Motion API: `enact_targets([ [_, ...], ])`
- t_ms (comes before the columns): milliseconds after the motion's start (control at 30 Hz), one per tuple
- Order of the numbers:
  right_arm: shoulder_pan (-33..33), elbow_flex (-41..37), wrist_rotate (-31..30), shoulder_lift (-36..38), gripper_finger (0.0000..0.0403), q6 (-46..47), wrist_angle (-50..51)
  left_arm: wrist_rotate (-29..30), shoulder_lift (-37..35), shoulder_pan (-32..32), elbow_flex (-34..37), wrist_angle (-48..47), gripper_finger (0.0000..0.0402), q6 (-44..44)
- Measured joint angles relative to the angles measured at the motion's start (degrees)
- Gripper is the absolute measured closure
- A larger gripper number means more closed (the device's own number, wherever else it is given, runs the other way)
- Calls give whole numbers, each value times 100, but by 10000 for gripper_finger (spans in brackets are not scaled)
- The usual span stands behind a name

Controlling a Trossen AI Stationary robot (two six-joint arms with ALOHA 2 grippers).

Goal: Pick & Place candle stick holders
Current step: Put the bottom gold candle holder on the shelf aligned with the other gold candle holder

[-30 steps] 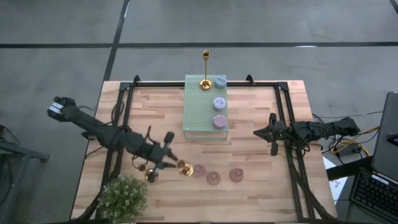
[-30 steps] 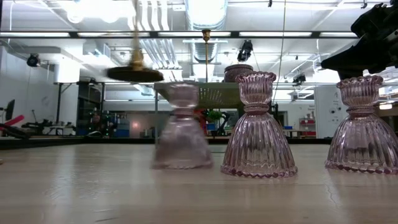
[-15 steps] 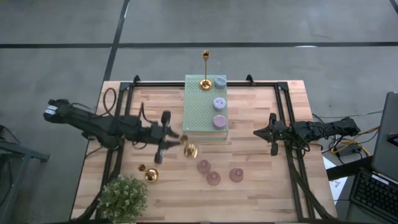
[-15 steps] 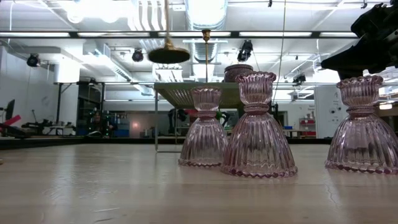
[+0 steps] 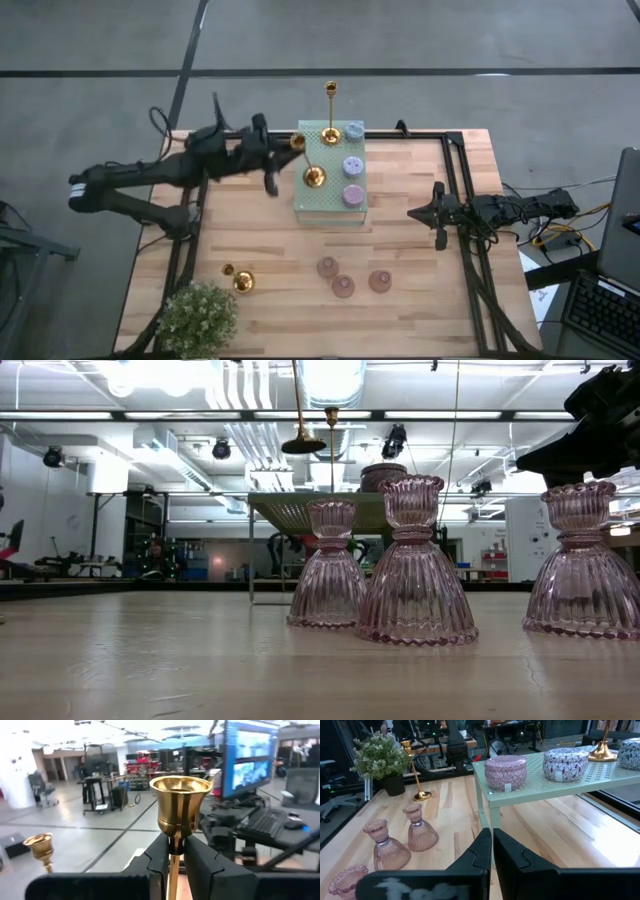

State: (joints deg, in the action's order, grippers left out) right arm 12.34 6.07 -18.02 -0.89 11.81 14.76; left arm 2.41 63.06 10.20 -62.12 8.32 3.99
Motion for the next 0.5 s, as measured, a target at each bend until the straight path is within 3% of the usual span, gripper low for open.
enact_targets([
  [200,0,-2,0,0,390,0,2,-460,715,708,-380,-44,353,-308],
  [500,1,-2,3,0,390,0,0,-688,1700,1052,-1213,-379,353,-320],
])
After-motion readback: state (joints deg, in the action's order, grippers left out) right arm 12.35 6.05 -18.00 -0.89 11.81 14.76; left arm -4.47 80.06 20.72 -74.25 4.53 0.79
